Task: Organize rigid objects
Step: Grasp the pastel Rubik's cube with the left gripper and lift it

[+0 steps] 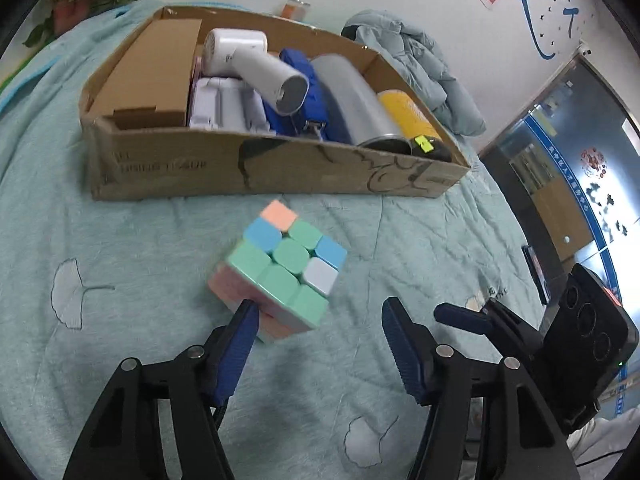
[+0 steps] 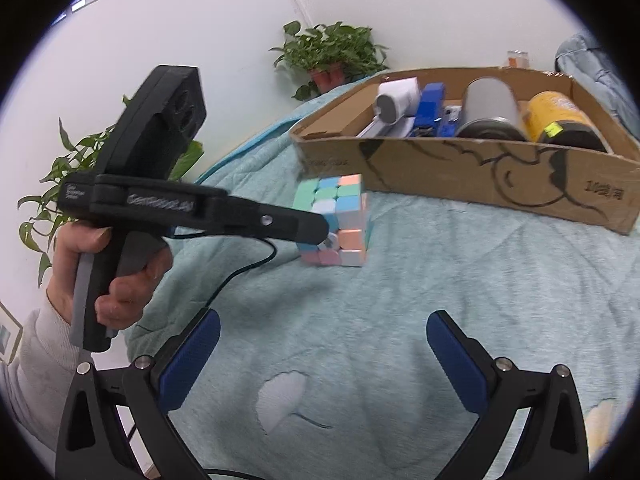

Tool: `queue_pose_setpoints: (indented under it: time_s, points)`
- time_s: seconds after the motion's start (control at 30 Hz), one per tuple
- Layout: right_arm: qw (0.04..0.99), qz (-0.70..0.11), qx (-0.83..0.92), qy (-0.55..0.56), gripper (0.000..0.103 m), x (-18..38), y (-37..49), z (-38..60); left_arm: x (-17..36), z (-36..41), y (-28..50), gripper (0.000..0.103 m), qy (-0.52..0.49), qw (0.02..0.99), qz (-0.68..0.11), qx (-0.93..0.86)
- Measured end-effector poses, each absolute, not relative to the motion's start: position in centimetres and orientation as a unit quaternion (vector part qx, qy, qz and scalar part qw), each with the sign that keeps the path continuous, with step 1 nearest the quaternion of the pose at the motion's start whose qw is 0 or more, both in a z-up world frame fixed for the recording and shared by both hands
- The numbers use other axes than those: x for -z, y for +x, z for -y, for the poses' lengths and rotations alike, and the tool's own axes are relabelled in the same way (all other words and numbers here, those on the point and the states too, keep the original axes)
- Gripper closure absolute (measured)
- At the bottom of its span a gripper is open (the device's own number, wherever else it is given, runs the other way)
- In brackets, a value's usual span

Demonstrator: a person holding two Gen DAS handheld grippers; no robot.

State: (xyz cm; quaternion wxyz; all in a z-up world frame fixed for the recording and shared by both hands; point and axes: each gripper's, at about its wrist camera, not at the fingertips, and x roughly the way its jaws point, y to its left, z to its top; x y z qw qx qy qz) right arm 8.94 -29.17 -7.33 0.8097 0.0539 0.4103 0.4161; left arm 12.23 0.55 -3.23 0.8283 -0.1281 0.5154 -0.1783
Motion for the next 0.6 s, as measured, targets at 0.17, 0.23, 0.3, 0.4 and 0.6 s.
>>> queue_pose_setpoints:
  time_s: [0.17, 0.23, 0.3, 0.4, 0.6]
  points:
    - [0.826, -0.402, -0.392, 0.038, 0.0, 7.0, 11.0, 29.4, 3.7, -2.3, 13.2, 0.04, -0.187, 0.825, -0.514, 0.142]
    - [0.824, -0.397, -0.404, 0.027, 0.0, 6.9, 12.0, 28.6, 4.5, -2.9, 13.8, 0.041, -0.199, 0.816, -0.525, 0.137]
    - [0.821, -0.387, -0.42, 0.019, 0.0, 6.7, 12.8, 27.5, 5.2, -3.8, 14.1, 0.041, -0.214, 0.813, -0.526, 0.132]
    - [0.807, -0.389, -0.445, 0.017, 0.002, 7.3, 14.7, 25.5, 5.8, -5.3, 14.1, 0.046, -0.261, 0.806, -0.515, 0.132]
    - [0.771, -0.413, -0.485, -0.007, 0.034, 9.2, 15.5, 22.2, 6.4, -5.6, 14.5, 0.046, -0.26, 0.805, -0.515, 0.14]
